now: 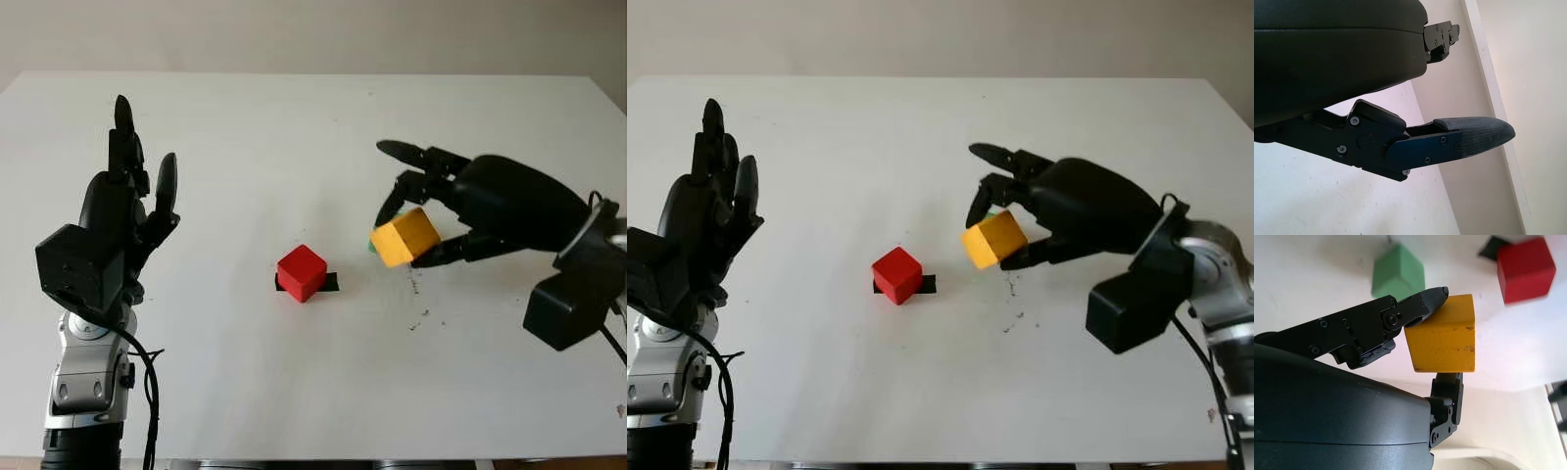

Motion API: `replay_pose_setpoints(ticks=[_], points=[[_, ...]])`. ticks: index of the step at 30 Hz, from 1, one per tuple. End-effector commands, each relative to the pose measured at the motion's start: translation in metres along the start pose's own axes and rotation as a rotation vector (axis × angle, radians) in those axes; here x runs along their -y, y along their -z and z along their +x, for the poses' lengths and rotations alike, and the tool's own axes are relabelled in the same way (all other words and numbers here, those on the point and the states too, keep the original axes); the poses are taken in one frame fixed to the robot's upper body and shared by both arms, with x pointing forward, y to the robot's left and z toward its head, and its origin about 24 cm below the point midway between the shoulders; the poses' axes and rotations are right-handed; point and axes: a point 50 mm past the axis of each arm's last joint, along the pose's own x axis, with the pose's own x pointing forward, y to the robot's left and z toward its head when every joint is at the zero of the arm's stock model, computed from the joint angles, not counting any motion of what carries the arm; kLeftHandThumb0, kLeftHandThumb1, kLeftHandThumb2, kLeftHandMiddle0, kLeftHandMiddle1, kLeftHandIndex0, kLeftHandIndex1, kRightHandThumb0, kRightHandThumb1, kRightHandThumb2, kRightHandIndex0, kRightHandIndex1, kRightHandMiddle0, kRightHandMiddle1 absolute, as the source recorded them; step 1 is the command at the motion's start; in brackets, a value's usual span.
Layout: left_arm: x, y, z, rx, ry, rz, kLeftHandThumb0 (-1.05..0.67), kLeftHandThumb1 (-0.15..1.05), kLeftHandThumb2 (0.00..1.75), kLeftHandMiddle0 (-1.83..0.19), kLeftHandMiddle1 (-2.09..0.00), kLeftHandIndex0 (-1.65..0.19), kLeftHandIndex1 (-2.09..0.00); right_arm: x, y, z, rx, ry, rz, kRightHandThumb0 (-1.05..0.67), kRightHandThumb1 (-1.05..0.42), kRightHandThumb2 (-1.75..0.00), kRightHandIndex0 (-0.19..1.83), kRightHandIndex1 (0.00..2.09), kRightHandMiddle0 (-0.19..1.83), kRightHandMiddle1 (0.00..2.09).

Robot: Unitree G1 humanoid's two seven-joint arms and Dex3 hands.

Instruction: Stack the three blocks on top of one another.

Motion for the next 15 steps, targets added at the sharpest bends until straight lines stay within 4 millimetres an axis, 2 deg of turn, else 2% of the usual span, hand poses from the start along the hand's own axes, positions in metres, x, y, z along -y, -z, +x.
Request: replay_pose_setpoints(ticks=[1,8,12,15], points=[[0.002,-0.001,-0.003,0.005,-0.001,-0.002,-0.83,1.05,0.60,0.19,-0.01,0.19,-0.03,0.016,-0.006,0.017,0.039,0.016,-0.028,-0.43,-0.99,-0.05,0.09,0.08,0.26,1.40],[0.005,-0.002,-0.004,0.008,0.000,-0.008,-0.83,1.05,0.62,0.19,-0.02,0.19,-0.04,0.031,-0.020,0.055,0.100,-0.115,-0.028,-0.41,-0.95,-0.05,0.14,0.07,0.38,1.36],[0.005,-0.001,-0.004,0.010,0.001,-0.013,-0.83,1.05,0.61,0.19,0.00,0.19,-0.02,0.033,-0.027,0.072,0.120,-0.173,-0.041,-0.44,-0.93,-0.05,0.15,0.06,0.46,1.25],[0.005,-0.001,-0.005,0.007,-0.002,-0.019,-0.83,1.05,0.62,0.19,0.00,0.19,-0.03,0.033,-0.030,0.083,0.126,-0.209,-0.009,-0.45,-0.93,-0.06,0.14,0.05,0.49,1.25]])
